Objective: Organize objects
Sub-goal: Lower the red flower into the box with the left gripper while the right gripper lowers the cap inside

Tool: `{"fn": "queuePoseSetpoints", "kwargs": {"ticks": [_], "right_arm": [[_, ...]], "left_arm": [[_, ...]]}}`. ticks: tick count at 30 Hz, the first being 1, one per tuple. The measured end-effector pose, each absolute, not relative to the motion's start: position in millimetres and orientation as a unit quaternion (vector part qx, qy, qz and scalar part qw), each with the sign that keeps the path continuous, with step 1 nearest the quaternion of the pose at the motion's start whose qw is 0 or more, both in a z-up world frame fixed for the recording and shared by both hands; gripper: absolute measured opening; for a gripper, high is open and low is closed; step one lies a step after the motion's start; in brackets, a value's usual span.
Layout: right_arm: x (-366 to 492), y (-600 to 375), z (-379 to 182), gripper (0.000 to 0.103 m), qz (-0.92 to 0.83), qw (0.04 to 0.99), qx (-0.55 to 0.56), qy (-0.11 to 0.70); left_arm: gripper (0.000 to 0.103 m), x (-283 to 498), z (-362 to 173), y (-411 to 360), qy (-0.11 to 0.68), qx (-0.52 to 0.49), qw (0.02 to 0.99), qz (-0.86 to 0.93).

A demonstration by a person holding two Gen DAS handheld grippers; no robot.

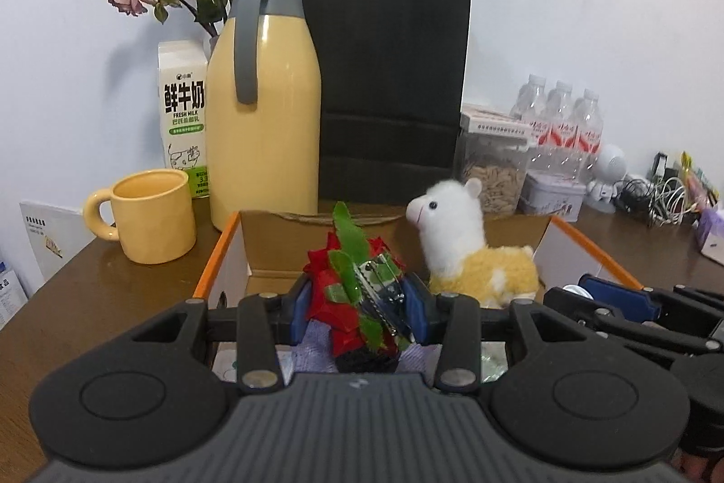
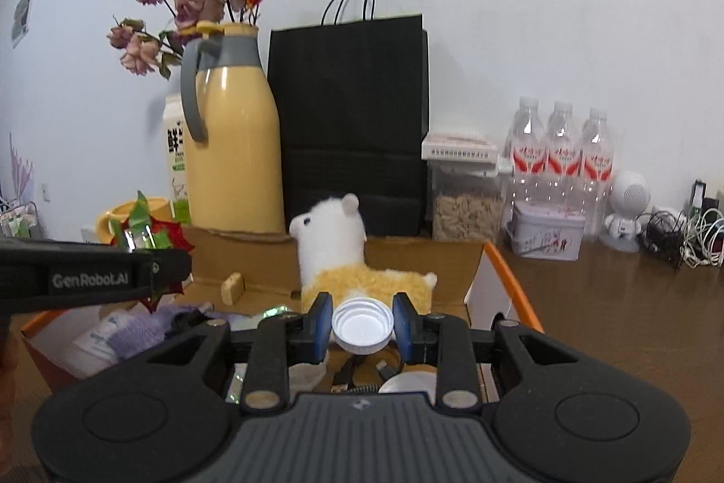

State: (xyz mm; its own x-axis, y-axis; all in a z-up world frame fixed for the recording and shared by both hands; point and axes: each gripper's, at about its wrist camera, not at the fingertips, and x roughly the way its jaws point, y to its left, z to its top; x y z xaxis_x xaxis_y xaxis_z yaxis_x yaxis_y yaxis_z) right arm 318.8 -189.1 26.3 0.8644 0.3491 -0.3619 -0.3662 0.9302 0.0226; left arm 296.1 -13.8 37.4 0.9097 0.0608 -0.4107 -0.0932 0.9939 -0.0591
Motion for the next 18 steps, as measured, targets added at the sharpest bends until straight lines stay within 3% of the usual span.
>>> {"fn": "queuePoseSetpoints", "kwargs": {"ticks": [4,6,8,9,10,13,18], "right_arm": [[315,-189,25,0.028,0.187,0.964,-0.022,0.186],[312,-191,26,0.029,0.186,0.965,-0.017,0.183],[309,-194,28,0.048,0.184,0.966,-0.011,0.182],[308,-196,28,0.067,0.183,0.967,-0.006,0.179],[307,-197,29,0.083,0.182,0.967,-0.002,0.176],[306,-198,29,0.102,0.178,0.969,0.0,0.172],[305,-196,29,0.103,0.176,0.969,-0.005,0.171]], "left_arm": [[0.046,290,36,-12,0.201,-0.041,0.978,0.042],[0.062,286,36,-12,0.192,-0.036,0.98,0.044],[0.097,281,37,-11,0.178,-0.034,0.982,0.054],[0.103,279,38,-10,0.169,-0.036,0.983,0.06],[0.103,277,40,-9,0.16,-0.038,0.984,0.065],[0.103,277,43,-7,0.157,-0.044,0.984,0.069],[0.103,276,43,-8,0.16,-0.043,0.984,0.067]]}}
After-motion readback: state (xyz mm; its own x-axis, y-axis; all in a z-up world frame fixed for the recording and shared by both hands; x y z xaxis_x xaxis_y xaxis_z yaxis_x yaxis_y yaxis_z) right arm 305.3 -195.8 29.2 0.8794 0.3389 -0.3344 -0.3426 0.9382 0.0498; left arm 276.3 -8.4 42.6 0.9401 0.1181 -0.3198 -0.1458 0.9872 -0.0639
